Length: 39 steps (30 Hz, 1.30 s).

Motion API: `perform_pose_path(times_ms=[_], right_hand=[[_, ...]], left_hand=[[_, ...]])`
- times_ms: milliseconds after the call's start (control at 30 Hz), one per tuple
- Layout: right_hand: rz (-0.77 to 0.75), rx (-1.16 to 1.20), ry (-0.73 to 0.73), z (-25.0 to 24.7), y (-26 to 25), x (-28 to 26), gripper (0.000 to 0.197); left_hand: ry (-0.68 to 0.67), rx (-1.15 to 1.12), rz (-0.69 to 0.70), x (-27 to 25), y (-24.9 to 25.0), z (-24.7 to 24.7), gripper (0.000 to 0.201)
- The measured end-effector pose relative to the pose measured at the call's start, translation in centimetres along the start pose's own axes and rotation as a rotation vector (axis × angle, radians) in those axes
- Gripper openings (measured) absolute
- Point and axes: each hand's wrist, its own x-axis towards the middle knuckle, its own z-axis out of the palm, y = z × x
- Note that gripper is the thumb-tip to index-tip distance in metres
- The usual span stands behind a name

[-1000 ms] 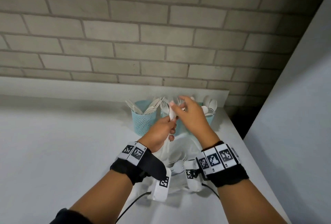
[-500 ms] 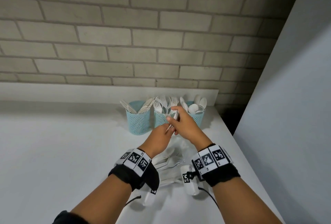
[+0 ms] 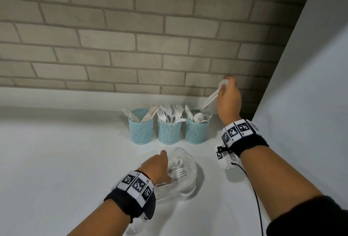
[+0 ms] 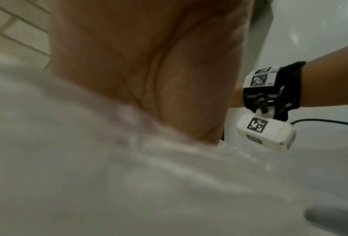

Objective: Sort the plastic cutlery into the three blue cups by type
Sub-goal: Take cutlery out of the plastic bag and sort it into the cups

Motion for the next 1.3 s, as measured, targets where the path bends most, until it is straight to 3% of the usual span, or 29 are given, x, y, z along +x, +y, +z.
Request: perform_pose_path(times_ms=[100, 267, 333, 467, 600, 633, 667, 733, 800, 867, 967, 1167, 1300], right_hand=[[-0.090, -0.124, -0.092, 1.6, 1.0, -0.3, 0.030], [-0.128, -0.354, -0.511, 5.3, 3.6, -1.4, 0.037], [-0.118, -0.377, -0.597, 6.2, 4.3, -1.7, 0.037], [-0.072, -0.329, -0.613, 6.8, 4.3, -1.3, 0.039], [-0.205, -0.039, -0.265, 5.7, 1.9, -3.5, 0.035], [-0.236, 0.086, -0.261, 5.3, 1.2, -4.5, 0.031], [-0.239, 0.230, -0.329, 4.8, 0.5, -5.7, 0.027], [-0.198, 0.398, -0.604, 3.8, -0.5, -8.0, 0.024], [-0.233, 0.296, -0.884, 3.5, -0.4, -9.9, 0.022], [-0.298, 0.102, -1.027, 3.8, 0.9, -11.4, 0.021], [-0.231, -0.065, -1.068, 3.9, 2.6, -12.8, 0.024], [-0.064, -0.076, -1.103, 3.2, 3.7, -13.7, 0.034], [0.014, -0.065, -1.104, 3.0, 3.9, -13.8, 0.036]], left_hand=[[-0.016, -0.111, -0.032, -0.5, -0.1, 0.2, 0.075], [-0.126, -0.048, 0.019, -0.9, -0.8, 0.6, 0.060], [-0.119, -0.023, 0.033, -0.8, -0.9, 0.7, 0.052], [-0.097, 0.076, 0.027, -0.3, -0.9, 0.8, 0.054], [-0.078, 0.063, 0.029, 0.0, -1.2, 0.9, 0.059], [-0.070, 0.047, 0.034, 0.0, -1.2, 1.0, 0.059], [-0.065, 0.031, 0.035, 0.0, -1.3, 1.0, 0.059], [-0.055, 0.011, 0.033, -0.1, -1.4, 1.0, 0.057], [-0.046, 0.005, 0.031, -0.1, -1.4, 1.0, 0.056], [-0.036, -0.006, 0.033, -0.1, -1.5, 1.0, 0.053], [-0.007, -0.021, 0.063, -0.1, -1.7, 1.0, 0.045], [0.038, -0.066, 0.105, -0.6, -2.2, 1.4, 0.030], [0.067, -0.169, 0.052, -0.9, -2.6, 1.5, 0.038]])
